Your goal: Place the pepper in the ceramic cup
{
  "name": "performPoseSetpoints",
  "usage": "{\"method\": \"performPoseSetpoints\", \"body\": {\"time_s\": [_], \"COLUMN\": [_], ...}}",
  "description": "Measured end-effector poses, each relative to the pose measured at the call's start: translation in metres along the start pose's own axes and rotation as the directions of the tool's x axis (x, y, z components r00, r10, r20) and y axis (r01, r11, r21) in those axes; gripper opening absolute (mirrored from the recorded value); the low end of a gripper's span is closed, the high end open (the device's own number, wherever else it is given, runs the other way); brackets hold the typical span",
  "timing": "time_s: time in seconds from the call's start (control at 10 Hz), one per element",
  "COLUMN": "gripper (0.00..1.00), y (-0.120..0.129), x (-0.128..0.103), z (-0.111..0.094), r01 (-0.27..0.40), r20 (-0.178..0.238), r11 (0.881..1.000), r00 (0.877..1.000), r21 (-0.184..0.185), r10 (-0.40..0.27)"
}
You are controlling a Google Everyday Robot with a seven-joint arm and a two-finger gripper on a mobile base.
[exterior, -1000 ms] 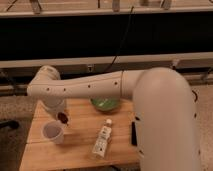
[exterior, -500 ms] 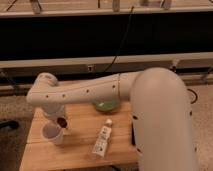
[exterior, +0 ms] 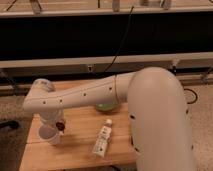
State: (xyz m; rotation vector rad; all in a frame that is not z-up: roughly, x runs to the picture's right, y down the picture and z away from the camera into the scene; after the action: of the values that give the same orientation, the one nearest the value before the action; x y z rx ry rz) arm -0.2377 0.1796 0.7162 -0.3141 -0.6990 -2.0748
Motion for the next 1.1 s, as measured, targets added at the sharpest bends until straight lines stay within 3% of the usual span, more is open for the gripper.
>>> {"method": "performPoseSetpoints", "body": {"time_s": [0.2,0.5,1.1], "gripper": [0.00,0.00,0.00], "y": [-0.001,-0.002,-0.026], "x": [-0.001,0.004,0.018], "z": [-0.002,-0.020,-0.037], "r01": [0.003,-0.007,0.032], "r20": [-0.005,-0.045,-0.074], "r11": [1.000,1.000,0.999], "r00": [1.000,0.999,0.997], "r21": [-0.006,-0.012,0.013], "r10": [-0.003,0.006,-0.031]}}
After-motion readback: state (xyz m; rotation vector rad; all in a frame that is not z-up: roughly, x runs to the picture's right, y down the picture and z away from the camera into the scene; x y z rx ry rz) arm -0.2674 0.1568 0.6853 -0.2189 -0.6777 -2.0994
